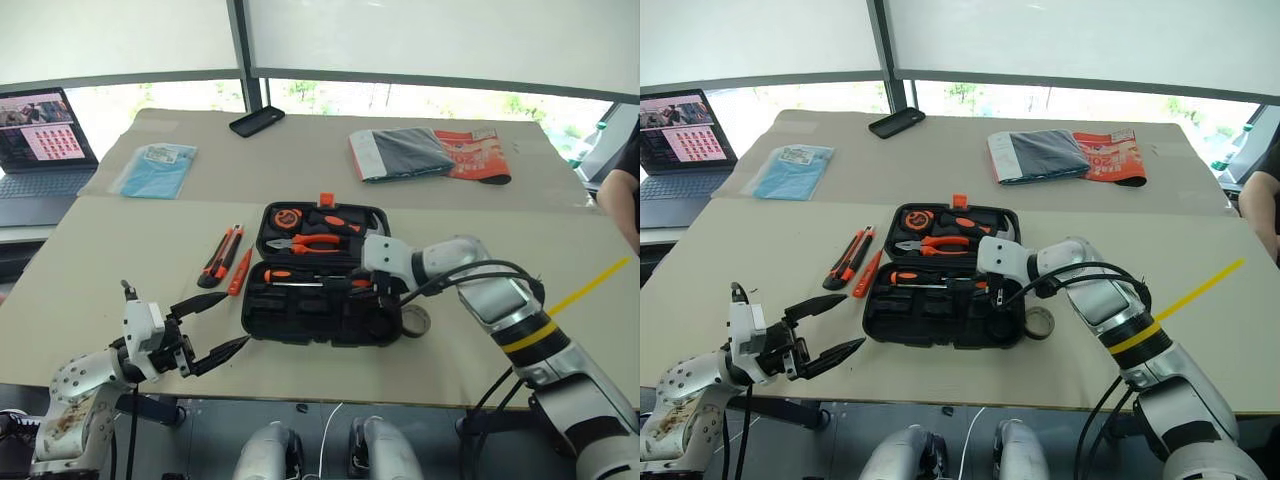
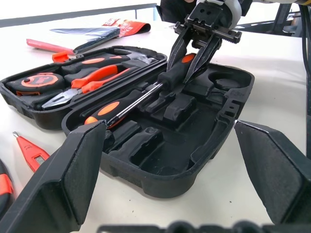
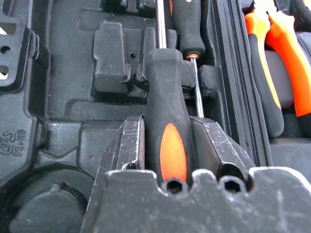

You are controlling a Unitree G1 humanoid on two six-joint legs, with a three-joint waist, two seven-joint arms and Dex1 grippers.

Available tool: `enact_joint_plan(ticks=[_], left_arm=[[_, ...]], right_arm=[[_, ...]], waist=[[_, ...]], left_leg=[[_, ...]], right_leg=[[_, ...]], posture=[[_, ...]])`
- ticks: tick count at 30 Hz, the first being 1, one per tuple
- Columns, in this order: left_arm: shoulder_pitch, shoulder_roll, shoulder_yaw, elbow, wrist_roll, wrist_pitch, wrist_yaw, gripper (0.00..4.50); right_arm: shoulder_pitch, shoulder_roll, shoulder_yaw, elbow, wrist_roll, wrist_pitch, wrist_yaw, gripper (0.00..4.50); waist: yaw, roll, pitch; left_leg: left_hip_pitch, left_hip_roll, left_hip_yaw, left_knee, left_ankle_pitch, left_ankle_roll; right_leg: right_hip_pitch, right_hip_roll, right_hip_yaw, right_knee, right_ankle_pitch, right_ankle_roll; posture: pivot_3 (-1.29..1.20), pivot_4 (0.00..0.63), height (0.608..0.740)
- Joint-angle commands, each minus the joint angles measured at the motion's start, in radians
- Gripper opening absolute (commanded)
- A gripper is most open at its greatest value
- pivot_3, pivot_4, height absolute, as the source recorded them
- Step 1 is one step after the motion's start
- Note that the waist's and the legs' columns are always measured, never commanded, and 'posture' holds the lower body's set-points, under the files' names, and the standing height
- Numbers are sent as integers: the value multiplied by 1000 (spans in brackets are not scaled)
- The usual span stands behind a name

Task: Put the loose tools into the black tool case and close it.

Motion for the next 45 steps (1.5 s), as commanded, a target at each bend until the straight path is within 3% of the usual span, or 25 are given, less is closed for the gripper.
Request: enact_joint_plan(ticks=[1,18,27,29,34,38,42,45], left_arm=[[-9,6,5,0,4,-29,-1,4500],[-20,5,-7,4,15,-28,-1,4500],[-11,4,-6,-1,20,-34,4,4500],[-9,6,-5,-1,21,-34,5,4500],[-6,13,0,4,21,-38,8,4500],[-1,15,1,5,22,-40,11,4500],[3,16,1,8,24,-44,15,4500],[2,17,1,11,26,-45,17,4500]], right_arm=[[5,-15,-2,18,-30,-13,26,1058],[18,-36,-65,22,-11,-11,76,1058],[13,32,-47,60,-26,-64,58,1058],[8,40,-56,84,-31,-115,56,2064],[-24,50,-114,124,7,-234,70,3631],[-36,48,-202,149,139,-271,171,3631],[11,92,-266,120,270,-213,208,2449],[37,125,-261,133,240,-252,161,1431]], waist=[[1,0,0],[-3,0,0],[-16,0,0],[-20,0,0],[-22,0,0],[-21,0,0],[-20,0,0],[-20,0,0]], left_leg=[[0,0,0,0,0,0],[-1,1,0,-1,0,0],[-1,1,0,-1,0,0],[-1,1,0,-1,0,0],[-1,1,0,-2,0,0],[-1,1,0,-2,0,0],[0,1,0,-1,0,0],[0,1,-1,-1,0,0]], right_leg=[[0,0,0,0,0,0],[-1,0,0,0,0,0],[-1,0,0,0,0,0],[-1,1,0,0,0,-1],[-1,1,0,0,0,-1],[-1,1,0,0,0,-1],[-1,1,0,0,0,-1],[-1,0,0,0,0,-1]], posture=[[0,150,740],[0,150,740],[0,150,740],[0,150,740],[0,150,740],[0,150,740],[0,150,740],[0,150,740]])
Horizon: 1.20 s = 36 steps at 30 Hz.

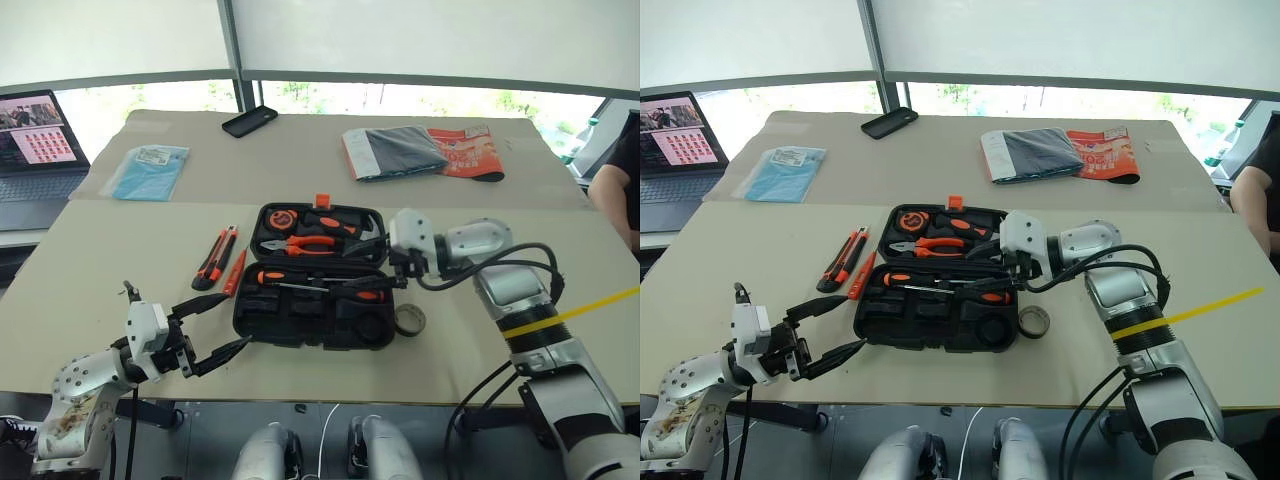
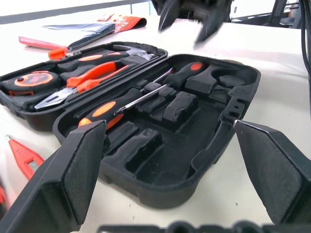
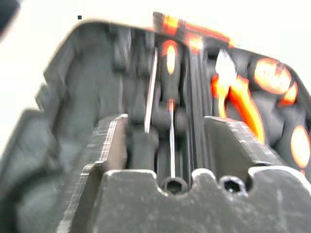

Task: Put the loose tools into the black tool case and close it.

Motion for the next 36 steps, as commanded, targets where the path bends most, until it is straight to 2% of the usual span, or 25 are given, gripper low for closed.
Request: enact_joint_plan(ticks=[1,4,5,14,27,32,36], left_arm=[[0,10,15,-4,4,-21,6,4500],[0,10,16,-9,4,-16,11,4500],[0,10,18,-11,3,-13,13,4500],[6,11,20,-37,-10,-1,25,4500],[-23,-10,25,-13,-13,-8,66,4500],[-37,-11,38,-1,-17,-5,88,4500],[-11,3,100,-2,-49,32,125,4500]], right_arm=[[28,37,-11,0,-18,-54,-51,1090],[58,71,20,76,-99,-140,-110,98],[65,76,32,97,-119,-158,-114,38],[57,121,83,238,-227,-241,-175,38],[28,137,201,233,-411,-420,-223,38],[44,156,153,212,-368,-412,-257,38],[71,159,1,114,-114,-277,-190,38]], waist=[[0,0,0],[0,0,0],[0,0,0],[-1,0,0],[-15,-1,-1],[-19,-1,-1],[-18,-1,0]], left_leg=[[0,0,0,0,0,0],[0,0,0,0,0,0],[0,0,0,0,0,0],[2,0,1,0,0,-1],[11,0,3,-12,4,-8],[14,3,3,-17,7,-13],[14,6,3,-17,9,-16]], right_leg=[[0,0,0,0,0,0],[0,0,0,0,0,0],[0,0,0,0,0,0],[1,0,1,1,0,0],[2,1,3,1,-1,-1],[3,4,3,2,-4,-6],[3,7,2,3,-5,-8]], posture=[[0,150,740],[0,150,740],[0,150,740],[0,150,740],[0,150,740],[0,150,740],[0,150,740]])
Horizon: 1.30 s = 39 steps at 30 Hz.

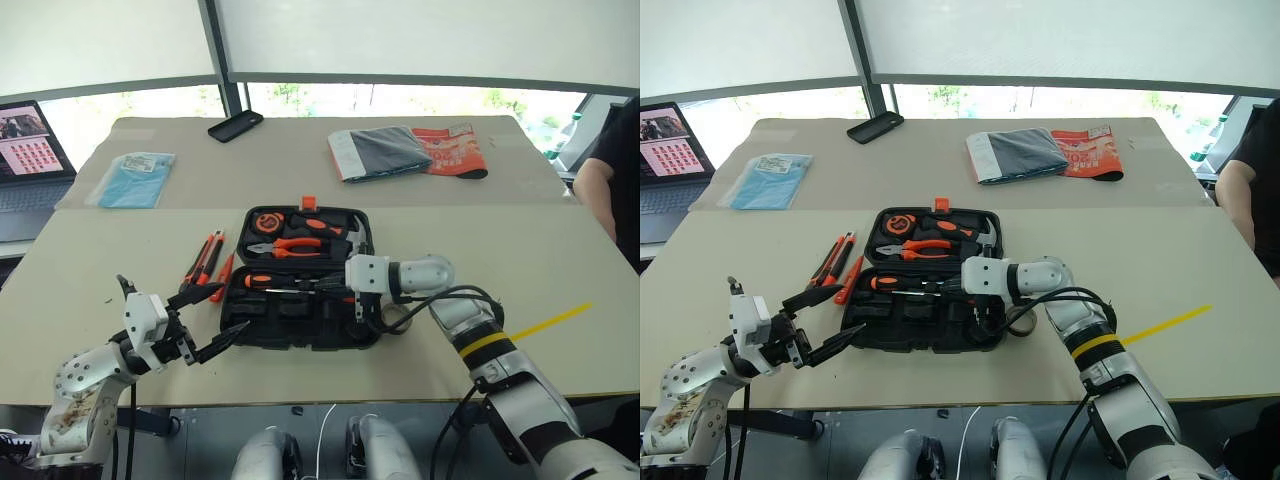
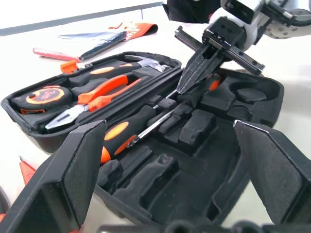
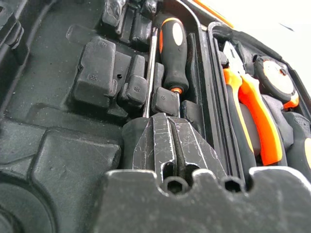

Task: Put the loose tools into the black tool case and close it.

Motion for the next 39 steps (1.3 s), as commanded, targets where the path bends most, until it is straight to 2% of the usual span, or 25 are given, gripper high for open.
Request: enact_joint_plan(ticks=[1,5,7,11,15,18,21,26,30,32,36,39], left_arm=[[31,18,101,0,-51,35,46,4500],[93,31,205,21,-59,62,93,4500],[152,37,292,48,-54,83,145,4500],[230,37,392,64,-60,146,233,4500],[287,44,459,68,-54,231,313,4500],[289,46,465,37,-68,253,317,4500],[250,66,412,-65,-116,373,352,4500],[97,119,275,-244,-132,644,546,4500],[6,116,217,-304,-128,779,661,3527],[-44,106,169,-330,-153,859,699,2829],[-154,75,25,-322,-90,939,781,2829],[-198,46,-36,-304,-51,961,822,2829]], right_arm=[[33,-31,-124,-126,226,120,89,591],[92,-111,-213,-237,332,168,132,1761],[156,-157,-287,-324,393,180,124,2535],[287,-191,-361,-450,481,188,128,3817],[446,-216,-465,-511,487,141,81,3817],[486,-223,-491,-521,484,122,60,3817],[488,-229,-500,-534,492,132,45,3817],[454,-232,-460,-562,500,165,57,3817],[438,-241,-447,-585,514,187,67,3890],[427,-249,-444,-598,522,203,72,3890],[409,-263,-438,-623,537,243,73,3890],[412,-267,-434,-638,542,260,71,3890]], waist=[[2,0,1],[11,0,1],[15,0,2],[20,-1,2],[25,-2,3],[32,-3,3],[36,-5,5],[47,-6,5],[38,-6,5],[33,-6,5],[42,-7,5],[44,-8,6]], left_leg=[[0,0,0,0,0,0],[-2,0,-1,1,-3,5],[-2,0,-1,0,-6,11],[-2,0,-1,0,-9,9],[-2,0,-1,0,-11,11],[-3,0,-1,1,-12,11],[-2,0,-1,1,-12,10],[0,0,-2,1,-11,9],[-1,0,-1,0,-8,5],[-1,0,-1,0,-5,4],[-1,0,-1,0,-3,8],[-1,0,-1,0,-7,2]], right_leg=[[0,0,0,0,0,0],[-1,-1,0,0,0,-1],[-1,-1,-1,-2,0,-1],[-1,-1,-1,-4,-2,-3],[0,-2,-2,-4,-3,-3],[-1,-3,-1,-5,-3,-2],[0,-4,-2,-5,-6,-6],[0,-3,-1,-3,-6,-6],[0,-1,1,-2,-2,-1],[0,1,1,-2,-3,-3],[0,2,0,-2,-3,-4],[1,2,0,-2,-3,-4]], posture=[[0,150,740],[0,150,740],[0,150,740],[0,150,740],[0,150,740],[0,150,740],[0,150,740],[0,150,740],[0,150,740],[0,150,740],[0,150,740],[0,150,740]])
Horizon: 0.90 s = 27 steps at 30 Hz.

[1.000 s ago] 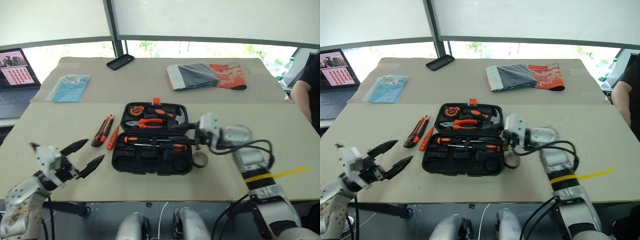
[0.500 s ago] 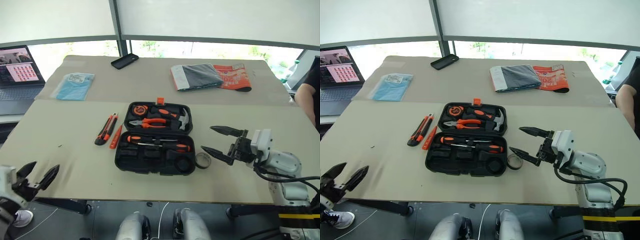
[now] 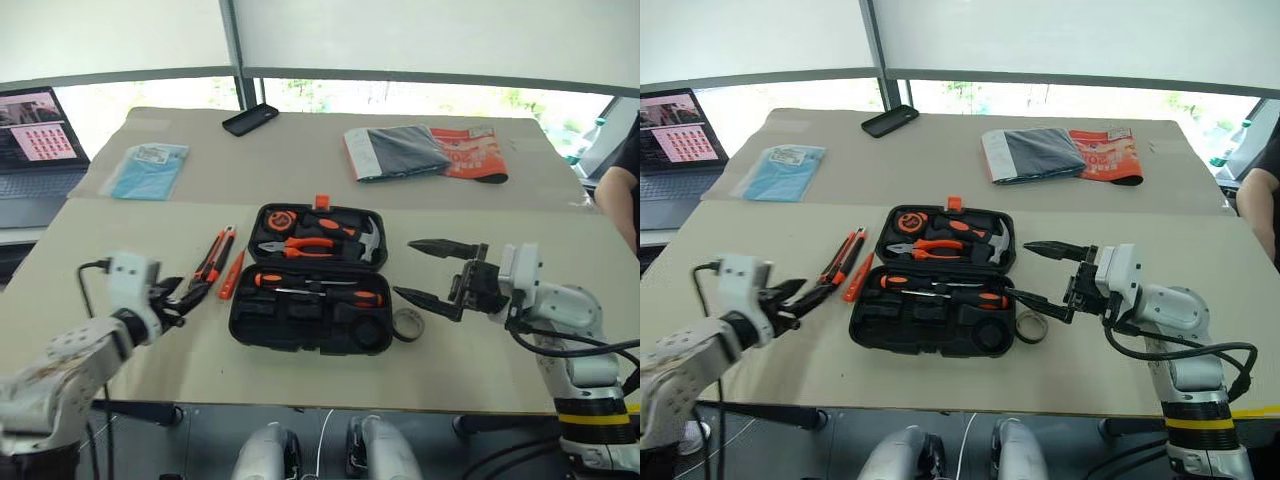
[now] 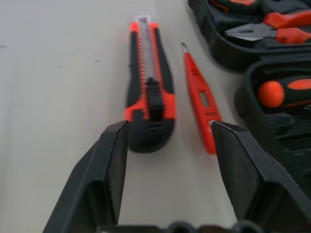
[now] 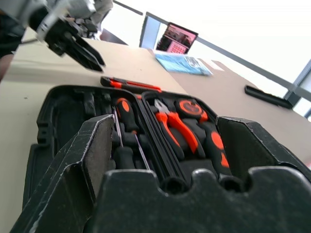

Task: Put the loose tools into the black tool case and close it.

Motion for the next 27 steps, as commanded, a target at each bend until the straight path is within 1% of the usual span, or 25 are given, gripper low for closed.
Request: enact_joint_plan(ticks=[1,7,11,15,18,25,27], left_arm=[[-51,-27,-60,-5,54,30,56,2829],[-132,-110,-126,47,124,52,122,2829],[-157,-155,-144,70,143,56,124,2829],[-166,-196,-134,69,152,76,138,2829],[-162,-201,-147,49,163,75,124,2829],[-158,-149,-127,-26,160,35,53,2829],[-160,-143,-119,-45,149,62,50,2829]], right_arm=[[0,-15,-7,-46,26,22,-3,3890],[2,-16,-7,-66,29,41,-11,3890],[3,-13,-7,-79,29,49,-20,3890],[6,-13,-7,-94,29,56,-29,3890],[10,-8,-6,-104,27,58,-38,3890],[8,-6,1,-100,25,58,-42,3890],[7,-7,1,-98,25,58,-41,3890]], waist=[[0,-1,0],[1,-1,1],[3,-1,1],[13,-1,1],[16,-1,1],[18,-2,1],[18,-2,1]], left_leg=[[0,0,0,0,0,0],[0,0,0,1,1,-2],[1,0,0,1,2,-3],[1,-1,0,2,3,-2],[1,-3,-1,2,3,-2],[0,-4,-1,2,3,-1],[0,-4,-1,2,3,0]], right_leg=[[0,0,0,0,0,0],[1,-1,0,1,0,0],[1,-1,0,3,0,0],[1,-2,0,4,0,1],[1,-3,0,4,1,1],[1,-3,0,3,1,1],[1,-3,0,3,1,1]], posture=[[0,150,740],[0,150,740],[0,150,740],[0,150,740],[0,150,740],[0,150,740],[0,150,740]])
